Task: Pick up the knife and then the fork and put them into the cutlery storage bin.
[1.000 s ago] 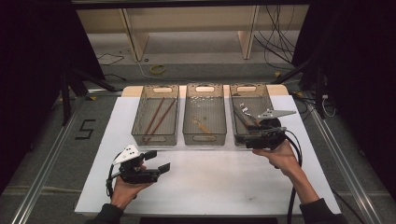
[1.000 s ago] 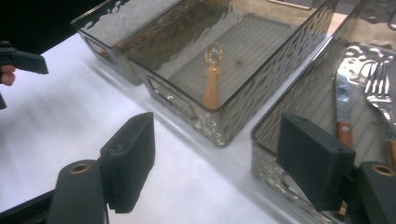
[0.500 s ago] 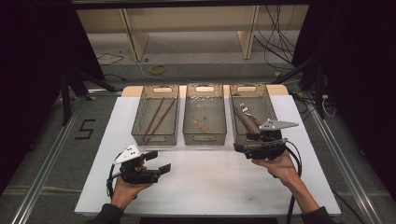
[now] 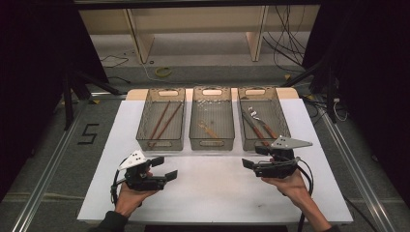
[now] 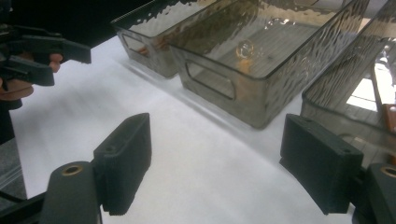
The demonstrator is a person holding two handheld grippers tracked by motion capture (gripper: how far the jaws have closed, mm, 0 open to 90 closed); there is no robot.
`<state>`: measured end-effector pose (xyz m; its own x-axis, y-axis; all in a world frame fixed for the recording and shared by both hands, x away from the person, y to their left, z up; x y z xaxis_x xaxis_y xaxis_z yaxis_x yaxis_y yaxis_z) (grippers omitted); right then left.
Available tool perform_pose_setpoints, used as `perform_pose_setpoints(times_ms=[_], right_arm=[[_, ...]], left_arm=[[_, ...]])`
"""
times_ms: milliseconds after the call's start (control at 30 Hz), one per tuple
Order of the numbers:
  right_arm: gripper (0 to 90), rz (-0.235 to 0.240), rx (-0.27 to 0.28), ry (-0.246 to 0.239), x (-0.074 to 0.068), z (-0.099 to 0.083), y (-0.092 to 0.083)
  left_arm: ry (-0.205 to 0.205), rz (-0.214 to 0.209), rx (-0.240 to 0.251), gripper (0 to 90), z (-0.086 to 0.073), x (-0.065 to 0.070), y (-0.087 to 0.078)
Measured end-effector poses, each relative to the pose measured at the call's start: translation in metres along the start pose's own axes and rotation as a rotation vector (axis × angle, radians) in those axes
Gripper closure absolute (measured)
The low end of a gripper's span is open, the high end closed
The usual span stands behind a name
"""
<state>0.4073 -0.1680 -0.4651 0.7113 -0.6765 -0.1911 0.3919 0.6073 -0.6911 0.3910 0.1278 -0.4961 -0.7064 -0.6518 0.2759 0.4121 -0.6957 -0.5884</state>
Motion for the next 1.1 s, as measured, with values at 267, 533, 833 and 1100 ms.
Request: perform_pose_setpoints(times_ms=[267,533,833,1100], right_arm=[[25.5,-0.005,0.033,0.019,-0.003,-0.015,0.000],[24.9,0.006,0.046,0.015,-0.013,-0.024,0.002],[24.7,0.003,0.056,0.006,-0.019,-0.031,0.001],[24.6,-0.005,0.059,0.011,-0.017,-0.033,0.001]], left_arm=[[0.000,-0.005,0.001,16.8,0.000,0.001,-0.001],[-0.006,-0.013,0.007,16.8,0.001,0.001,-0.003],[0.001,-0.020,0.002,16.8,0.000,0.003,-0.003],[-0.001,-0.020,0.002,16.8,0.000,0.003,-0.003]])
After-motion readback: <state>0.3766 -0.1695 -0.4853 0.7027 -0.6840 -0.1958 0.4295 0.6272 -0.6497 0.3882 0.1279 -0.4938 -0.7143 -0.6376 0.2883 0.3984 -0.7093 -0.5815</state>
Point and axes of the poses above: each handheld gripper's, and its own axes: y roughly forward along the jaws, z roughly out of its top, x roughly to its right, the point moved 9 cm from there along y, roughly forward along the jaws, and after that the axes turned 15 degrees about -x, right-handed, at the moved point
